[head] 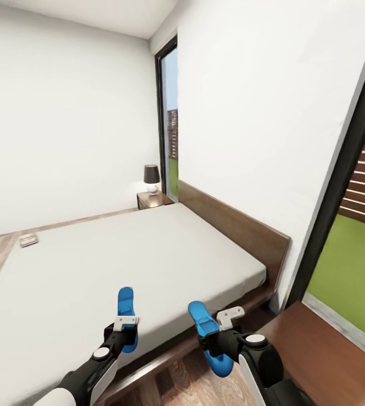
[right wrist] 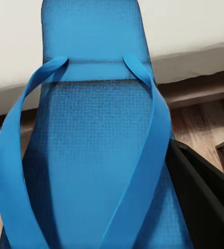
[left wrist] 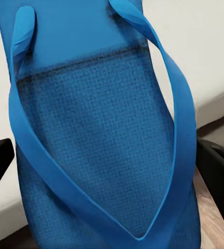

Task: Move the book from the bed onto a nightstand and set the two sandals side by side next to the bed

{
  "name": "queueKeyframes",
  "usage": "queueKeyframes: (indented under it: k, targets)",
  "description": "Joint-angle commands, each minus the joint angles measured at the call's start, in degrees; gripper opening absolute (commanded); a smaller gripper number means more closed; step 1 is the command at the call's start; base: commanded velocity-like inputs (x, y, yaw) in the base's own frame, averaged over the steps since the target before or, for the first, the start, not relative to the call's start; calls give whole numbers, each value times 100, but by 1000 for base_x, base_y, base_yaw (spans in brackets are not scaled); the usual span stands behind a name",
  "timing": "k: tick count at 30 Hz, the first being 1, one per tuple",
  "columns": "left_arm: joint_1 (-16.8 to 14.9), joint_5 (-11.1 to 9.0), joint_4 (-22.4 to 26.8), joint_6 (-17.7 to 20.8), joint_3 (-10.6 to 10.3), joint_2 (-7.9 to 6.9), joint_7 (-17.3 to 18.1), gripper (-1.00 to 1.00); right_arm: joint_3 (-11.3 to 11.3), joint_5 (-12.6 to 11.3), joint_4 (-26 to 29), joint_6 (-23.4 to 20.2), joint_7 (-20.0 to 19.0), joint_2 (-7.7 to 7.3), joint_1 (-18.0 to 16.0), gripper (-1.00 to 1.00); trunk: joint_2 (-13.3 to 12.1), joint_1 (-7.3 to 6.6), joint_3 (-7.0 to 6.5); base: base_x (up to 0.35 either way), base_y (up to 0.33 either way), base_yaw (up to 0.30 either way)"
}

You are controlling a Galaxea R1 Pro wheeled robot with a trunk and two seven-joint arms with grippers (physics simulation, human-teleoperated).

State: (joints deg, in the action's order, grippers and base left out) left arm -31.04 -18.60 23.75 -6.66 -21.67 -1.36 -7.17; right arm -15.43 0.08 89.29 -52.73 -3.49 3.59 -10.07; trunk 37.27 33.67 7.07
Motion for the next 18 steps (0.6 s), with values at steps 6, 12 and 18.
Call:
queueKeyframes:
  k: [6,12,18]
  targets:
    - [-7,-38,-2,-20,-48,-5,-39,-100,-2,1,-10,-27,-20,1,-4,-100,9,2,10,0,0,284]
    - [-7,-38,-17,-20,-56,2,-39,-100,-2,1,-16,-27,-20,1,-4,-100,9,2,10,0,0,284]
    - [-7,-38,-19,-20,-179,-3,-39,-100,-2,1,-17,-27,-20,1,-4,-100,9,2,10,0,0,284]
